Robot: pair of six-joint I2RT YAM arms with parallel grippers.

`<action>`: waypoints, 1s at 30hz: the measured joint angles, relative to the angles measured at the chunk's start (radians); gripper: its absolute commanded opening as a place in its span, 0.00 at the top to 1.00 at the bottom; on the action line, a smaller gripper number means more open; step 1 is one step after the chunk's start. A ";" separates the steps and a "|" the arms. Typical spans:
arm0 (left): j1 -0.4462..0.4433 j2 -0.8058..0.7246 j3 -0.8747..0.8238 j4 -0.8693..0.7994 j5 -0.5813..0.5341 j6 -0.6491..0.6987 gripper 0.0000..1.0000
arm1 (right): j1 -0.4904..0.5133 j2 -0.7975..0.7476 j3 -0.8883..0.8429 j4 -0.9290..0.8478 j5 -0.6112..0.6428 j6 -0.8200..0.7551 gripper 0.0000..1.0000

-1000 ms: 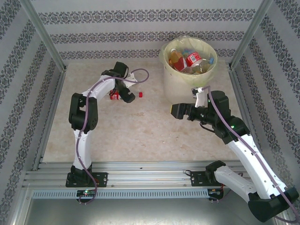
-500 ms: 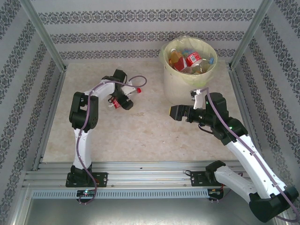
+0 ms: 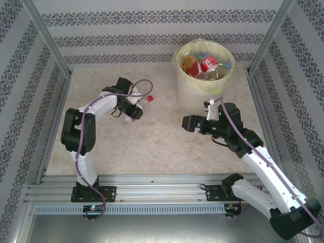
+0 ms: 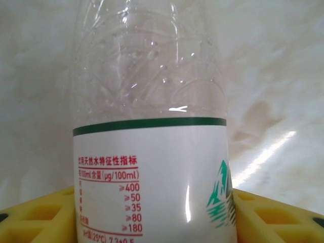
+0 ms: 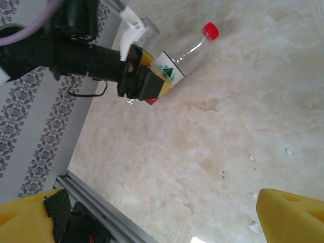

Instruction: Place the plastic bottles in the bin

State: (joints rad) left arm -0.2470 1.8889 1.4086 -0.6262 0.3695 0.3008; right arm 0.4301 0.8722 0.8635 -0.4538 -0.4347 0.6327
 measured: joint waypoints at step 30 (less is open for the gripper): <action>-0.528 -0.542 -0.631 1.006 0.014 -0.810 0.42 | 0.072 0.137 -0.051 0.242 0.045 0.282 0.08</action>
State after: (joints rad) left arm -0.7753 1.3464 0.7780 0.3801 0.3832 -0.5095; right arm 0.5022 1.0088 0.8120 -0.2119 -0.3901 0.9146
